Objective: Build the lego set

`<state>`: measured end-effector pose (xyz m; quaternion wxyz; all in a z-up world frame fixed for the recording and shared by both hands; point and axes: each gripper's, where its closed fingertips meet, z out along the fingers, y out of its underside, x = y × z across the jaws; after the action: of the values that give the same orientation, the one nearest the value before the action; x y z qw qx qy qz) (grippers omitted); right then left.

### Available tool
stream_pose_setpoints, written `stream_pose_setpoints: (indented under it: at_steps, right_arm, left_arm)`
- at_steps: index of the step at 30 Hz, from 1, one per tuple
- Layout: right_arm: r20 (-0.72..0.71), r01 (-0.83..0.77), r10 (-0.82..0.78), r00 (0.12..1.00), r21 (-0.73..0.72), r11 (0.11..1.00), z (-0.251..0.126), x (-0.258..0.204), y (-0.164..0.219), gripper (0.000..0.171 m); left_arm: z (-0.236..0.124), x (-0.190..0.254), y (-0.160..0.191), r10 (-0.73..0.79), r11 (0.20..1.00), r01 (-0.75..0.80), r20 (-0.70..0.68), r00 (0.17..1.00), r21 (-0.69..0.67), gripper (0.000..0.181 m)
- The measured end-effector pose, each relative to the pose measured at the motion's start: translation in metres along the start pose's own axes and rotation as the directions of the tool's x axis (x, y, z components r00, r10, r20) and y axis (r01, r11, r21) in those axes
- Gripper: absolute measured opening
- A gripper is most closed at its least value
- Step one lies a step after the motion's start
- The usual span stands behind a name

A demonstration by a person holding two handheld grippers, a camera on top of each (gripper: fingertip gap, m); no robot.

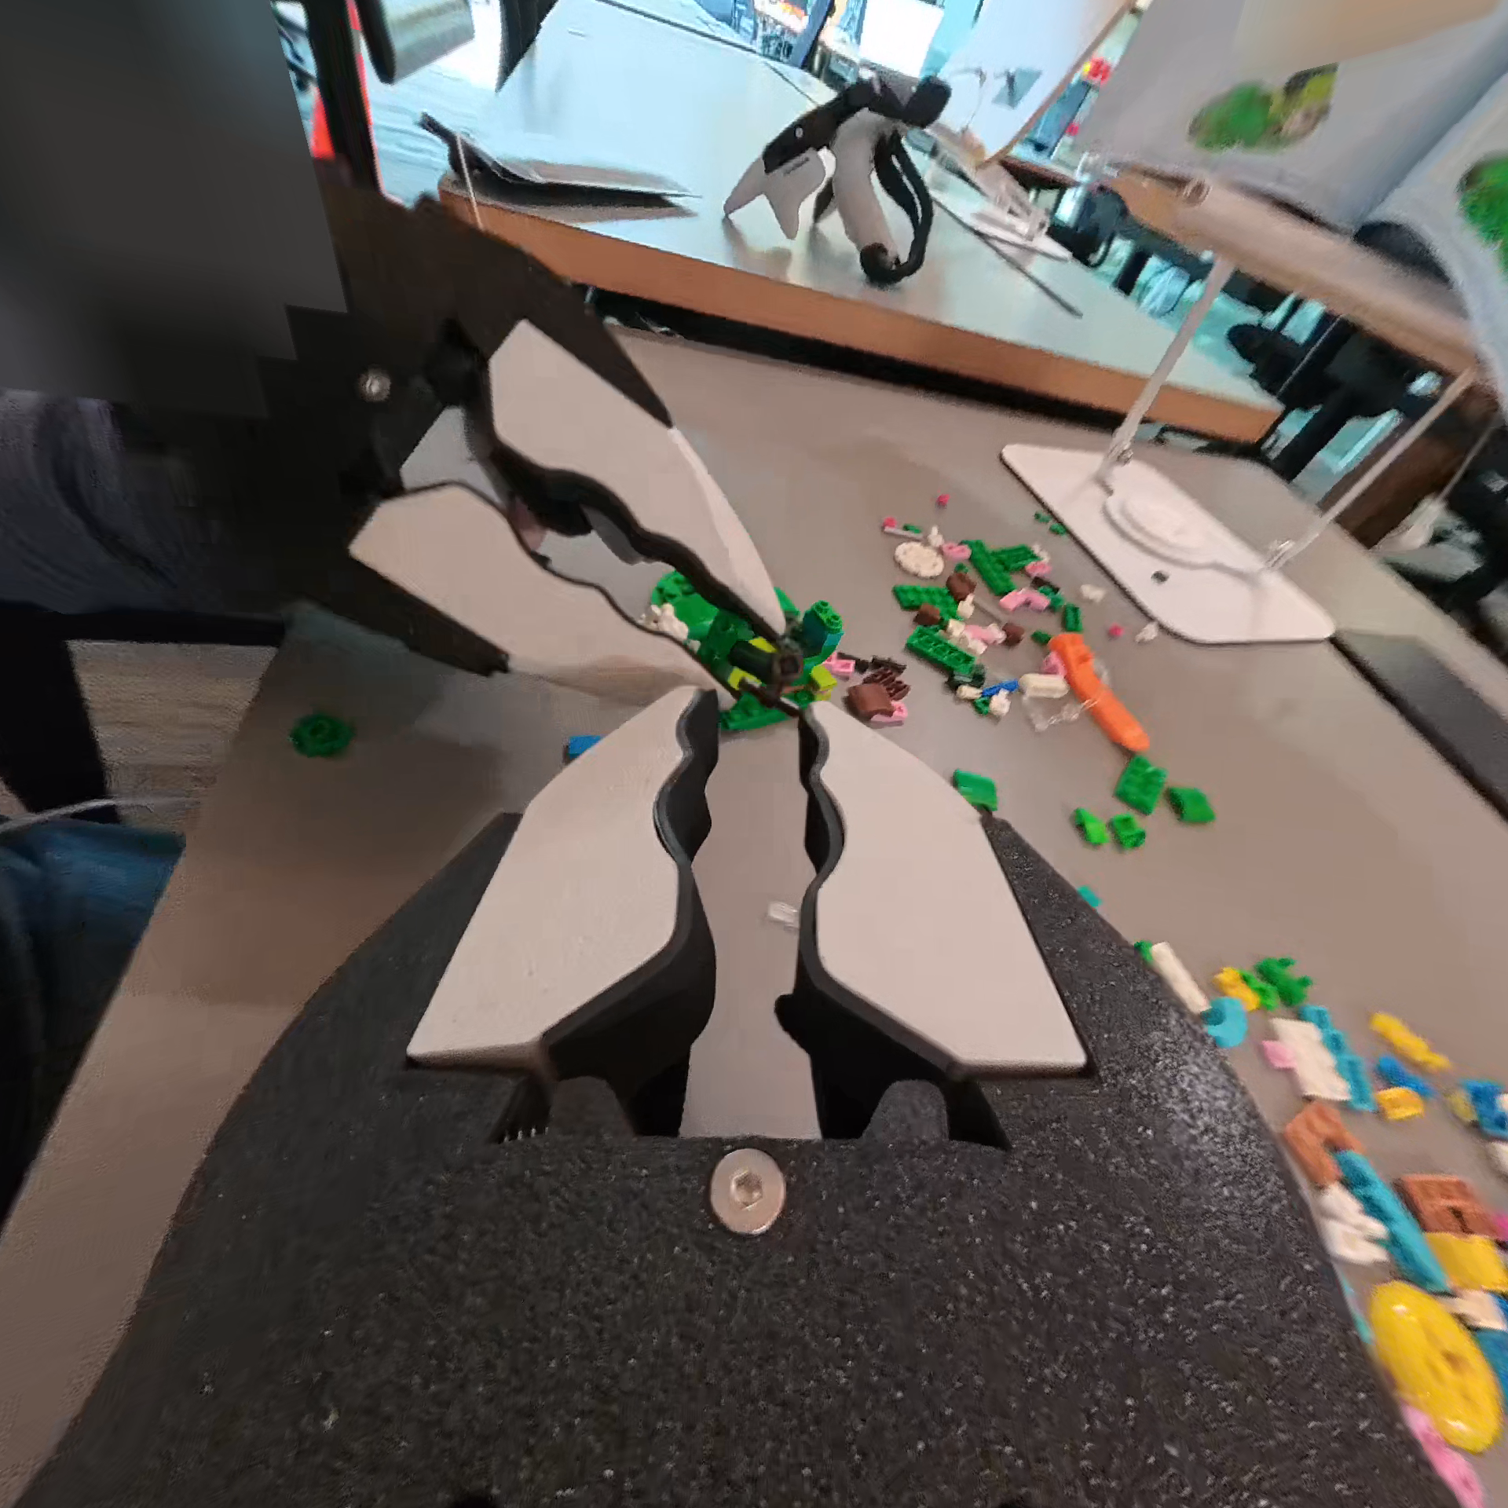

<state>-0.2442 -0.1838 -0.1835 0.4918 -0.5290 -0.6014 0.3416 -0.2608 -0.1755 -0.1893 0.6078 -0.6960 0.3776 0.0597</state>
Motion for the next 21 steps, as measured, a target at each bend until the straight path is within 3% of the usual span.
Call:
stream_pose_setpoints:
  at_steps: [1,6,11,14,21]
  right_arm:
    - [-0.014,0.041,-0.041,0.999,0.003,0.999,-0.001,0.0,-0.001,0.02]
    - [-0.098,0.24,-0.236,0.967,0.036,0.97,-0.002,-0.003,-0.011,0.026]
    - [-0.184,0.515,-0.51,0.841,-0.023,0.857,-0.005,-0.006,-0.012,0.02]
    - [-0.172,0.518,-0.514,0.84,-0.023,0.855,-0.004,-0.009,-0.011,0.012]
    - [-0.153,0.563,-0.558,0.815,-0.014,0.826,-0.004,-0.013,-0.011,0.01]
  left_arm:
    - [-0.001,0.0,-0.002,-0.067,0.998,0.067,-0.03,0.997,0.016,0.016]
    - [-0.007,0.007,-0.01,-0.299,0.95,0.311,-0.211,0.931,0.027,0.016]
    - [-0.01,0.018,-0.009,-0.41,0.907,0.417,-0.339,0.847,-0.054,0.016]
    - [-0.011,0.024,-0.007,-0.443,0.891,0.446,-0.395,0.805,-0.091,0.016]
    - [-0.016,0.03,-0.009,-0.523,0.838,0.526,-0.49,0.698,-0.146,0.016]
